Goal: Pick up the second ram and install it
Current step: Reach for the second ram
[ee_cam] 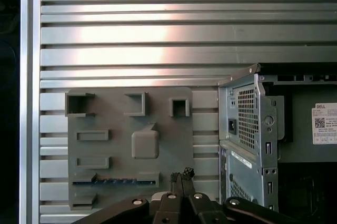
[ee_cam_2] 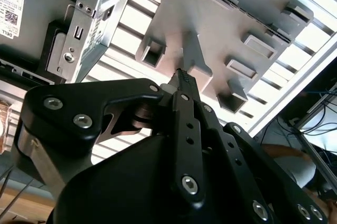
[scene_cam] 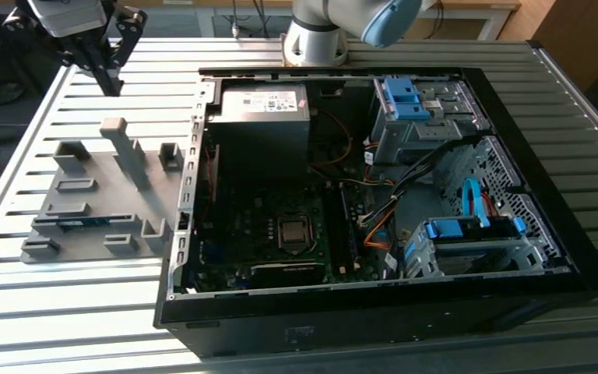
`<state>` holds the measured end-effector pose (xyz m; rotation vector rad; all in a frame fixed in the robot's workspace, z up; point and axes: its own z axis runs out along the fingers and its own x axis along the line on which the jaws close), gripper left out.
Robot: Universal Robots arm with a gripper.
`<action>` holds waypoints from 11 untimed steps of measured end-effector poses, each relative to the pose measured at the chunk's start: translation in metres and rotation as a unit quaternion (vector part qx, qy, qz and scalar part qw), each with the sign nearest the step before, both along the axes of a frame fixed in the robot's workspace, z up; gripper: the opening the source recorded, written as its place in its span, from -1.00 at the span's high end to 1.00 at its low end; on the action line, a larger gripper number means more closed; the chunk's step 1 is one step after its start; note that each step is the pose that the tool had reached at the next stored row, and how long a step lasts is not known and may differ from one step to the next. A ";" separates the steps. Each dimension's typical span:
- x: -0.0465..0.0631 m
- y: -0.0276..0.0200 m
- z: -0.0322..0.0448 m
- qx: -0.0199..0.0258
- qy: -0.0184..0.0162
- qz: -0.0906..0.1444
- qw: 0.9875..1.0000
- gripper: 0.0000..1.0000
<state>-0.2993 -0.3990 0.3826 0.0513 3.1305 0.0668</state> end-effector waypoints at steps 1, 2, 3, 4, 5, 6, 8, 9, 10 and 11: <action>-0.001 0.0000 0.0000 0.000 0.000 0.000 1.000 0.80; -0.003 0.0000 0.0000 0.000 0.000 0.000 1.000 0.80; -0.004 0.0000 0.0000 0.000 0.000 0.000 1.000 0.80; -0.005 0.0000 0.0000 0.000 0.000 0.000 1.000 0.80; -0.007 0.0000 0.0000 0.000 0.000 0.000 1.000 0.80; -0.008 0.0000 0.0000 0.000 0.000 0.000 1.000 0.80; -0.010 0.0000 0.0000 0.000 0.000 0.000 1.000 0.80; -0.011 0.0000 0.0000 0.000 0.000 0.000 1.000 0.80; -0.013 0.0000 0.0000 0.000 0.000 0.000 1.000 0.80; -0.014 0.0000 -0.0001 0.000 0.000 0.000 1.000 0.80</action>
